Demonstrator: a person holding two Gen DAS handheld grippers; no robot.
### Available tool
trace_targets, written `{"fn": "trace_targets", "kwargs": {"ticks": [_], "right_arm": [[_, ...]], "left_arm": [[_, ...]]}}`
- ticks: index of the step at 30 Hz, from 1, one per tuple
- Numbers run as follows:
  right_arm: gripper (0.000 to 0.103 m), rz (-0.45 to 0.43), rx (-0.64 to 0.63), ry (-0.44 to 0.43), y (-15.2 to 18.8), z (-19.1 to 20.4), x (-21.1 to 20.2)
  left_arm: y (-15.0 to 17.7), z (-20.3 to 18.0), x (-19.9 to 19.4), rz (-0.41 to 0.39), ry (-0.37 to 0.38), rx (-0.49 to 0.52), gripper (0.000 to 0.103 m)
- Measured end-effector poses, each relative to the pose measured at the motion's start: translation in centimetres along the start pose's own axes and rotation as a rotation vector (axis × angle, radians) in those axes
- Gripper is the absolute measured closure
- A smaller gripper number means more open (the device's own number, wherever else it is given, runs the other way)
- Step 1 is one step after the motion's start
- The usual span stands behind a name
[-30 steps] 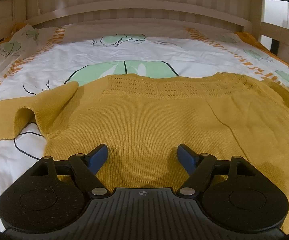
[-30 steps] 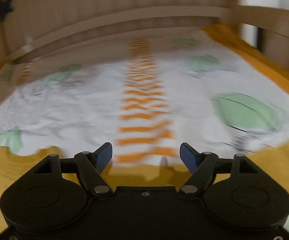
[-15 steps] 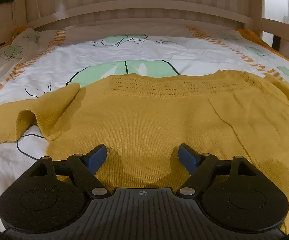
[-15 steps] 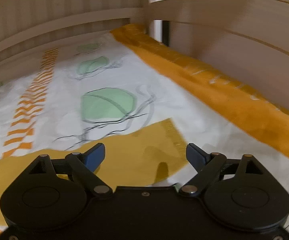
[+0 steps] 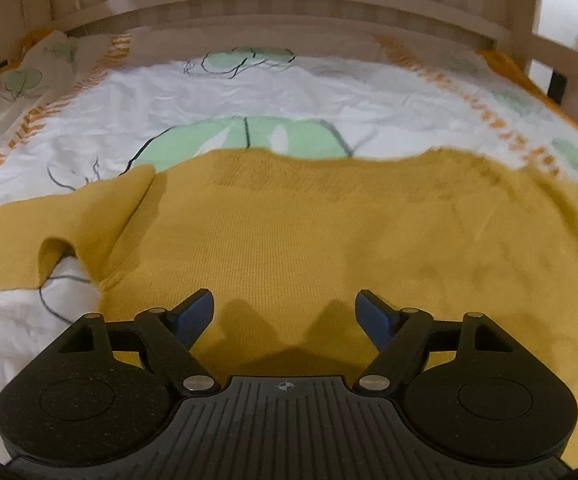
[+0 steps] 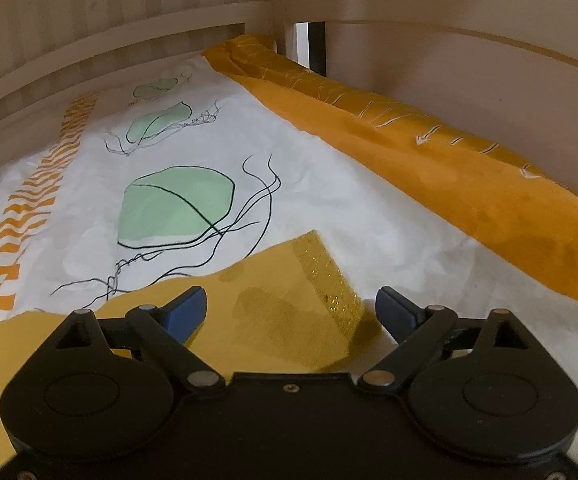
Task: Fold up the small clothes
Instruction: 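Move the right gripper to the glittery sleeve cuff and grasp it, then carry the sleeve across the folded body with the right gripper and release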
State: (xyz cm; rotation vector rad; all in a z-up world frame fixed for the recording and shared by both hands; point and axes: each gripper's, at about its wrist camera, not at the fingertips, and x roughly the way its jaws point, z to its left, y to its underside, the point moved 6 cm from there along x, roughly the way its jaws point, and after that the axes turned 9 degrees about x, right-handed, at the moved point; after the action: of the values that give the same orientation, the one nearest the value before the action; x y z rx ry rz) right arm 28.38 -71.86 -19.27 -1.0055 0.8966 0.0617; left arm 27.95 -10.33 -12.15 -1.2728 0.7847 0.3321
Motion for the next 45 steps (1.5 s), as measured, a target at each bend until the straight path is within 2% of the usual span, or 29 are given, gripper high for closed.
{"fn": "trace_targets", "kwargs": {"ticks": [5, 8, 12, 13, 14, 15, 16, 18, 21, 26, 29, 33, 36, 39, 43, 45], "right_arm": [[0.009, -0.005, 0.026, -0.025, -0.5, -0.7, 1.0], [0.006, 0.002, 0.042, -0.047, -0.5, -0.8, 1.5], [0.007, 0.043, 0.023, -0.057, -0.4, -0.6, 1.9], [0.016, 0.058, 0.005, -0.050, -0.3, -0.4, 1.9], [0.041, 0.067, -0.023, -0.038, -0.3, -0.1, 1.9], [0.057, 0.064, -0.050, -0.024, -0.4, 0.0, 1.7], [0.089, 0.069, -0.062, -0.020, -0.5, 0.1, 1.6], [0.089, 0.093, -0.061, -0.046, -0.5, 0.3, 1.2], [0.090, 0.066, -0.113, -0.046, -0.8, 0.5, -0.4], [0.090, -0.019, -0.057, 0.052, -2.8, -3.0, -3.3], [0.090, -0.002, -0.003, 0.066, -2.8, -4.9, -3.9], [0.090, 0.021, 0.019, 0.049, -2.2, -5.3, -3.9], [0.090, 0.015, 0.017, 0.049, -2.0, -5.2, -4.2], [0.090, -0.001, 0.037, 0.050, -2.0, -5.5, -5.1], [0.090, -0.031, 0.060, 0.028, -1.9, -5.9, -7.5], [0.090, -0.040, 0.075, 0.017, -1.7, -6.1, -8.7]], "left_arm": [[-3.8, -2.6, -0.7, -0.025, 0.031, 0.020, 0.027], [-5.6, -4.5, -0.2, -0.023, 0.079, 0.026, 0.027], [-7.0, -6.9, 1.0, -0.018, 0.117, 0.034, 0.027], [-7.4, -7.6, 1.3, -0.020, 0.125, 0.045, 0.027], [-7.6, -8.2, 1.7, -0.021, 0.126, 0.053, 0.027], [-7.9, -8.8, 2.1, -0.022, 0.127, 0.059, 0.027], [-8.1, -9.4, 2.5, -0.019, 0.135, 0.063, 0.027], [-8.5, -10.3, 3.4, -0.009, 0.148, 0.054, 0.027], [-9.2, -11.5, 4.3, -0.005, 0.163, 0.044, 0.027], [-10.5, -13.4, 6.0, -0.005, 0.159, 0.078, 0.027], [-10.5, -14.5, 7.4, 0.012, 0.154, 0.094, 0.027], [-10.3, -15.1, 9.9, 0.055, 0.097, 0.088, 0.027], [-10.9, -14.8, 10.7, 0.032, 0.029, 0.066, 0.027], [-11.7, -15.0, 10.8, -0.002, 0.029, 0.042, 0.027], [-11.3, -15.6, 11.8, 0.024, 0.034, 0.074, 0.027], [-10.8, -15.3, 12.2, 0.026, 0.014, 0.067, 0.027]]}}
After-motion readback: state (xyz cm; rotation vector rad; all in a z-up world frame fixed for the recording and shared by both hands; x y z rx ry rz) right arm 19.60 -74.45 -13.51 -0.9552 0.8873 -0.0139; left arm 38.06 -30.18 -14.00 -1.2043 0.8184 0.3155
